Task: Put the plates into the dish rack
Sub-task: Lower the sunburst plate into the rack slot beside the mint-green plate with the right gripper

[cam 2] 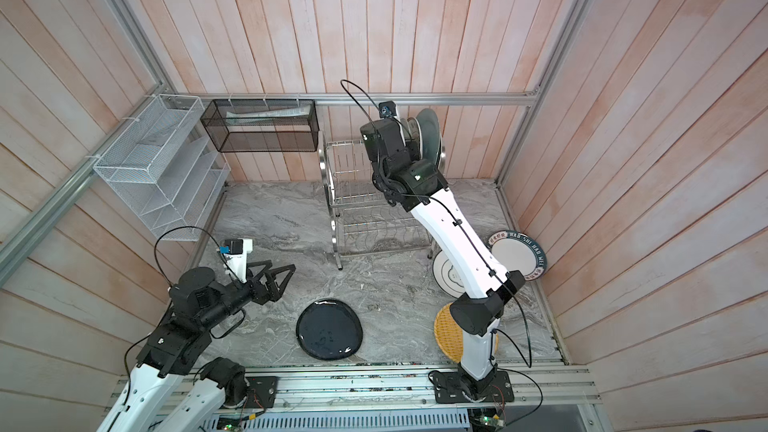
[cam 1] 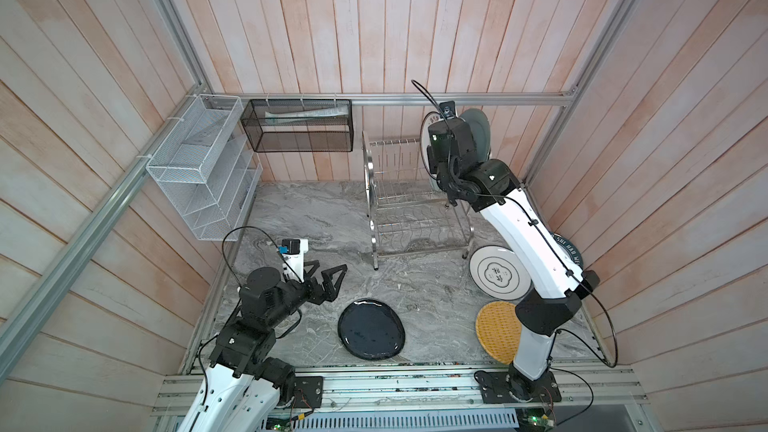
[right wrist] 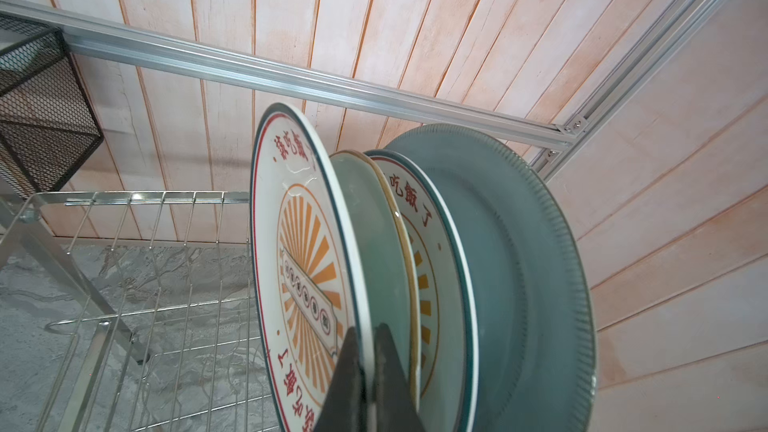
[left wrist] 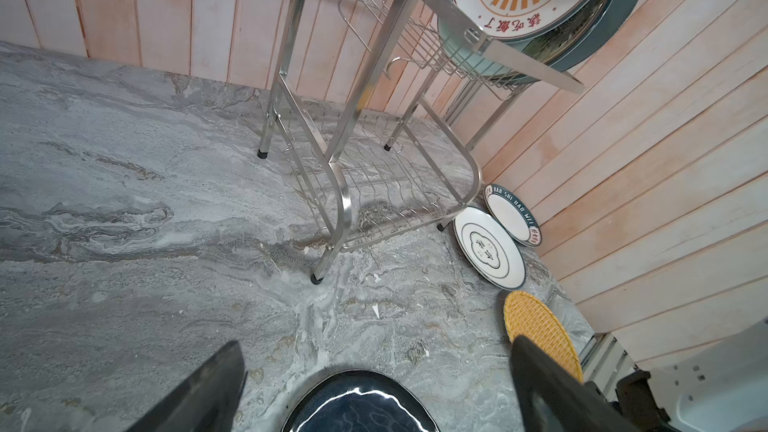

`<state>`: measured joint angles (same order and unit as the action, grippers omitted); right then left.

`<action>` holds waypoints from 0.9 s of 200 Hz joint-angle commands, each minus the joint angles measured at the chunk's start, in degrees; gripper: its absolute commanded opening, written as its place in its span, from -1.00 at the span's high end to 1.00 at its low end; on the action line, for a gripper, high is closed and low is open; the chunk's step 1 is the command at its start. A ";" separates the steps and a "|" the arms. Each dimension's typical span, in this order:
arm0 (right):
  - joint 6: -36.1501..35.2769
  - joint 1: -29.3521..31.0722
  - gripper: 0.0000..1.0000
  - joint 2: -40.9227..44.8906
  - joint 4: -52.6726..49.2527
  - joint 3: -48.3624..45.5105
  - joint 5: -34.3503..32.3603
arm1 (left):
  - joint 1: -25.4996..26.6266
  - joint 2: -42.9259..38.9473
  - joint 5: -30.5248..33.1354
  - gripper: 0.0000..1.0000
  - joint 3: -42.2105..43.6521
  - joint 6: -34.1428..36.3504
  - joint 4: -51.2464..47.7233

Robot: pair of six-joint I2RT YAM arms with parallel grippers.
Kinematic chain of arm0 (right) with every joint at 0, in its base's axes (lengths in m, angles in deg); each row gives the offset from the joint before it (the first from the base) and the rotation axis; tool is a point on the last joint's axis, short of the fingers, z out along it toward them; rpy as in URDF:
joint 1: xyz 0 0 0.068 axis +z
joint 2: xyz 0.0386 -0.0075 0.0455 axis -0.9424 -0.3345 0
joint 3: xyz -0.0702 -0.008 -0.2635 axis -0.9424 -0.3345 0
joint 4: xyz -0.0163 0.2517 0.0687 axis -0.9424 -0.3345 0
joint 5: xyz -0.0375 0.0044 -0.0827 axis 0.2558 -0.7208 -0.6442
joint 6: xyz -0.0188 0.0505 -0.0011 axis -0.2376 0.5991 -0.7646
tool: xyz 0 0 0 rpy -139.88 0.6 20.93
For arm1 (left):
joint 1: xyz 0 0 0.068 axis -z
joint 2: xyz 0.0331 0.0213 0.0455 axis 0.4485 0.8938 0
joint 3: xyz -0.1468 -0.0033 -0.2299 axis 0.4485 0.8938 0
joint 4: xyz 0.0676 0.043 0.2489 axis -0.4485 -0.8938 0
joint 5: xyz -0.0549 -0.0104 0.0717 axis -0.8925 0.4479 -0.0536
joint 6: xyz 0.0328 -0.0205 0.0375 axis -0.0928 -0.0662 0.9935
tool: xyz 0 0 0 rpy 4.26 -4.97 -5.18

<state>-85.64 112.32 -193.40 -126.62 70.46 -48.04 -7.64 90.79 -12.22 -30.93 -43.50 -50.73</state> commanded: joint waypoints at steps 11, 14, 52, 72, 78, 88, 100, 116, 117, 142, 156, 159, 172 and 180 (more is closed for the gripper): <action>0.15 0.25 1.00 -0.29 1.10 -1.75 -1.60 | -0.29 -0.25 -1.07 -1.00 0.91 1.31 1.22; 0.10 0.31 1.00 -0.29 1.12 -1.88 -1.46 | -0.33 -0.25 -1.07 -1.00 0.85 1.34 1.22; 0.86 0.32 1.00 -0.97 0.02 -2.50 -0.89 | -0.37 -0.28 -1.26 -1.00 0.89 1.30 1.22; 1.15 0.28 1.00 -0.99 -0.04 -3.20 -0.51 | -0.42 -0.34 -1.48 -1.00 0.99 1.33 1.27; 1.17 0.32 1.00 -1.14 -0.17 -3.30 -0.56 | -0.40 -0.27 -1.43 -1.00 1.00 1.34 1.26; 1.33 0.25 1.00 -1.31 -0.38 -3.55 -0.62 | -0.42 -0.27 -1.49 -1.00 0.96 1.30 1.25; 1.51 0.28 1.00 -1.43 -0.55 -3.65 -0.36 | -0.43 -0.33 -1.48 -1.00 0.98 1.28 1.23; 2.00 0.26 1.00 -1.70 -1.12 -3.74 -0.15 | -0.47 -0.38 -1.56 -1.00 0.92 1.27 1.25; 2.01 0.29 1.00 -1.70 -1.11 -3.69 -0.17 | -0.46 -0.36 -1.58 -1.00 0.92 1.26 1.28; 2.64 0.30 1.00 -1.69 -1.56 -4.13 -0.31 | -0.48 -0.29 -1.56 -1.00 0.95 1.18 1.32; 3.11 0.24 1.00 -1.70 -1.89 -4.39 -0.51 | -0.51 -0.21 -1.71 -1.00 0.98 1.22 1.24; 3.16 0.23 1.00 -1.70 -2.02 -4.46 -0.41 | -0.55 -0.26 -1.77 -1.00 0.99 1.31 1.29; 3.60 0.28 1.00 -1.61 -2.23 -4.70 0.08 | -0.56 -0.23 -1.69 -1.00 0.98 1.21 1.23; 3.78 0.27 1.00 -1.52 -2.35 -4.79 0.39 | -0.55 -0.28 -1.76 -1.00 0.91 1.18 1.28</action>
<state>-83.35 112.32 -194.56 -127.49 66.74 -48.15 -7.91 90.77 -13.31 -30.93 -43.50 -50.68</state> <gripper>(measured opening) 0.059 0.999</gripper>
